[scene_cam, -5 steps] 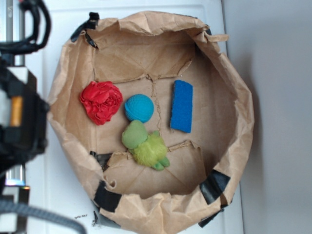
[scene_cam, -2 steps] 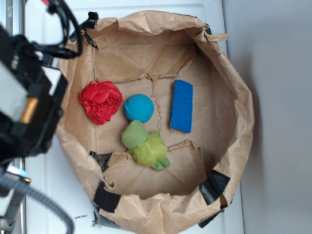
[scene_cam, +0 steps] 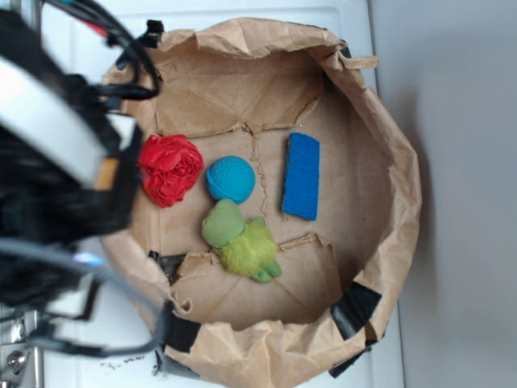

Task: Grab the green animal.

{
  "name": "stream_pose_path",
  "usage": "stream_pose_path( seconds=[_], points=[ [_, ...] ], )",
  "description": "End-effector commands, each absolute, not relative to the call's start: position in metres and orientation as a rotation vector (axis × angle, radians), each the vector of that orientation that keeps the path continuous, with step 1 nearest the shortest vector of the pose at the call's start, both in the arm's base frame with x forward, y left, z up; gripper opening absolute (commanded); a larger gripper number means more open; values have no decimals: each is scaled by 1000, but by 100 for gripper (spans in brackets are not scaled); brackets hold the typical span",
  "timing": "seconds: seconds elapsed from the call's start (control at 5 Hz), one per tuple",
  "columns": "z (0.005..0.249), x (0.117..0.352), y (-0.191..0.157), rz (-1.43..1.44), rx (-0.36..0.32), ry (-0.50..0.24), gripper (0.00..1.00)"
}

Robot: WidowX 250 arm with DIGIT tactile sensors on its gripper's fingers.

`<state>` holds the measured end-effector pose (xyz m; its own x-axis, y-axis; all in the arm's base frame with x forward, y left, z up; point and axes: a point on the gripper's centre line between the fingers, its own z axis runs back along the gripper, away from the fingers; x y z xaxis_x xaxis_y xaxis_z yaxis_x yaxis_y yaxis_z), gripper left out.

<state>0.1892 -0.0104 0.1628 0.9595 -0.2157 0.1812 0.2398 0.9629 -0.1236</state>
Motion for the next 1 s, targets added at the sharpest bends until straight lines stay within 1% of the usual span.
stream_pose_path(
  seconds=[0.0, 0.4, 0.6, 0.8],
  points=[
    [159, 198, -15, -183, -141, -174, 100],
    [159, 198, -15, -183, -141, -174, 100],
    [166, 227, -24, -206, -138, -196, 100],
    [180, 253, -28, -179, -186, -178, 100]
  ],
)
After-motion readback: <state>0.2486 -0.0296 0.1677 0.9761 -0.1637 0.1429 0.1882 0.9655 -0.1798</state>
